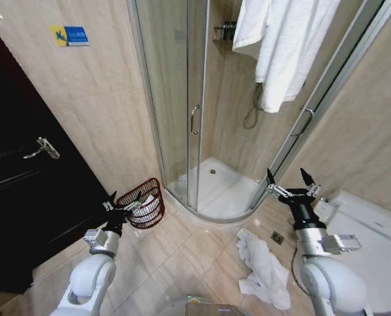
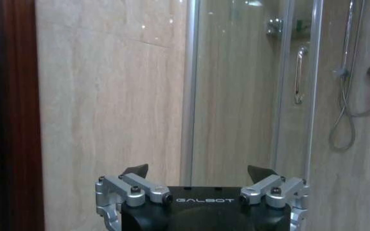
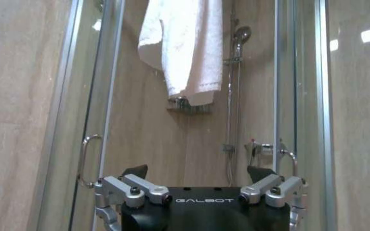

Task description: Discard the used towel into the hamper.

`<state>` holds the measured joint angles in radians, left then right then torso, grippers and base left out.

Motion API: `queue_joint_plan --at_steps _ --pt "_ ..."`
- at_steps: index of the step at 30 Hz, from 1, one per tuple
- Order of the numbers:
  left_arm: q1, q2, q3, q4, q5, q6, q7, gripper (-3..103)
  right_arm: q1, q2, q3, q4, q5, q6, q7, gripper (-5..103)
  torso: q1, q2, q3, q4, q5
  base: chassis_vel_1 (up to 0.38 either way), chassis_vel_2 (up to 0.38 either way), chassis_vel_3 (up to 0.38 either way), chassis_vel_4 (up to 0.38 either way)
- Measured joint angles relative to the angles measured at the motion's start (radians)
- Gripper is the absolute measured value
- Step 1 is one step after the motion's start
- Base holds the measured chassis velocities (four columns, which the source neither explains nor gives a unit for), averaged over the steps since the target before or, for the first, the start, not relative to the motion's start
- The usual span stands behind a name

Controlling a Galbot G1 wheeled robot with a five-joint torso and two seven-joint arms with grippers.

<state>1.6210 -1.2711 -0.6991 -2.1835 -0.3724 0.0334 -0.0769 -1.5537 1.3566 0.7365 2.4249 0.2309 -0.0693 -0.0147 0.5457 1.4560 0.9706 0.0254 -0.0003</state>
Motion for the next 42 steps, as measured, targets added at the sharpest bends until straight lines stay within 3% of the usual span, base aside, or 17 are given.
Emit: queue_joint_plan --at_steps 9,18,23,31,42 --pt "0.027 -0.011 -0.009 -0.013 -0.008 0.009 0.002 100 -0.007 -0.002 -0.004 0.001 0.001 0.002 0.000 100 -0.002 0.001 -0.001 0.0000 0.0004 0.160 -0.122 -0.139 0.146" --pt "0.024 -0.016 -0.005 -0.009 0.001 0.002 0.001 100 -0.002 -0.007 0.002 -0.015 0.030 0.007 -0.004 100 0.001 0.000 0.000 0.0004 0.0004 0.007 0.069 0.088 0.017" --pt "0.022 -0.026 0.004 0.009 0.020 -0.022 -0.006 100 0.035 -0.017 0.010 -0.095 0.045 0.069 -0.019 100 0.000 0.000 0.000 0.0004 0.0004 0.014 0.033 0.025 0.006" --pt "0.005 -0.039 0.016 0.048 0.048 -0.043 -0.011 100 0.224 -0.082 0.005 -0.296 0.053 0.193 -0.042 100 -0.001 0.000 0.000 0.0001 0.0007 0.000 0.000 0.000 0.000" --pt "0.009 -0.059 0.004 0.064 0.078 -0.055 -0.012 100 0.510 -0.204 -0.095 -0.429 0.112 0.192 -0.046 100 0.000 0.000 0.000 0.0000 0.0006 0.000 0.000 0.000 0.000"
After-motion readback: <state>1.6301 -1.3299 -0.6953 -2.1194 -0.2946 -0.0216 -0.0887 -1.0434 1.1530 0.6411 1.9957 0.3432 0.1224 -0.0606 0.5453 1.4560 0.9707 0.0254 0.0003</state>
